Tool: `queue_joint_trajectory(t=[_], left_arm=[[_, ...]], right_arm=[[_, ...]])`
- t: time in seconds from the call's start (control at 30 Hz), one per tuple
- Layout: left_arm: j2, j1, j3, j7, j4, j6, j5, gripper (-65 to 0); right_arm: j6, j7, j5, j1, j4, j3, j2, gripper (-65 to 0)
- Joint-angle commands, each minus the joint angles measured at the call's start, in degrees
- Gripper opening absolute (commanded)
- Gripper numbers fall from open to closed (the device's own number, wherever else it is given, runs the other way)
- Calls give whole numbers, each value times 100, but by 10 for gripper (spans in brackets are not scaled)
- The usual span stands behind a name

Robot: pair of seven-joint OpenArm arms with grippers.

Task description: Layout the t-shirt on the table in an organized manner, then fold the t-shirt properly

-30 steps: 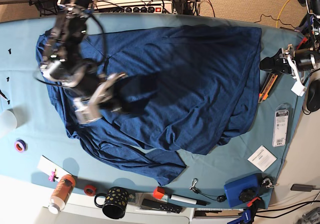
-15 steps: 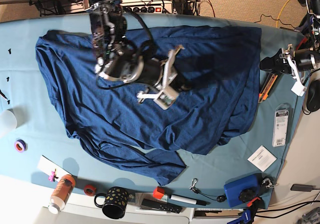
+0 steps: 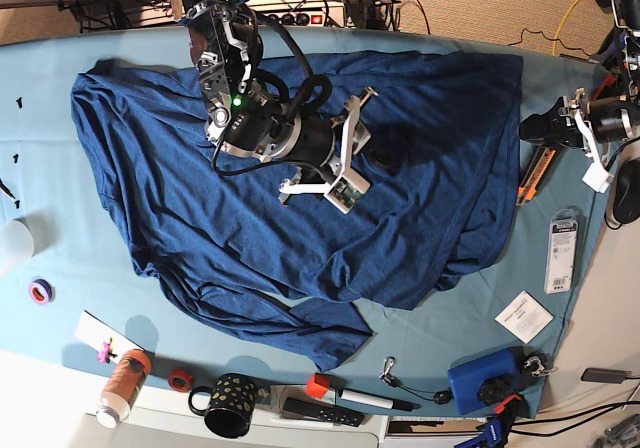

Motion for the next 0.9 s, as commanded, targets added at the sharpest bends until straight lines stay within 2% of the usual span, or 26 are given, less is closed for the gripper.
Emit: queue_joint_trajectory(t=[0.0,0.17,0.23,0.37,0.47,0.57,0.73,0.87], left_arm=[[-149,-61,-59,-83,76,-8,-136,-430],[79,-63,-59,-81,79,-8,-136,-430],[258,-81,-59,-81,79,-8,-136,-430],[566,-251,-57,-46,118,-8,-136,-385],[686,-516,-52,101,387,-8,-136,-385],[787,-741,-44,286,970,-8,-136,-385],[916,-822,136,216,2028,-8,-136,-385],[1073,-824,693,179,2288,-8,-120,-385]], right_arm=[[15,190,72,92,101,-2,-28,-418],[-13,380,72,92,107,83,-33,-418],[-210,374,70,90,111,313,-31,-418],[-267,367,105,87,111,1106,-31,-418],[-267,299,374,70,111,1816,-31,-418],[-269,186,634,-70,109,2520,-31,-418],[-251,129,949,-595,109,3552,-28,-418],[101,-61,1620,-981,109,4323,-28,-418]])
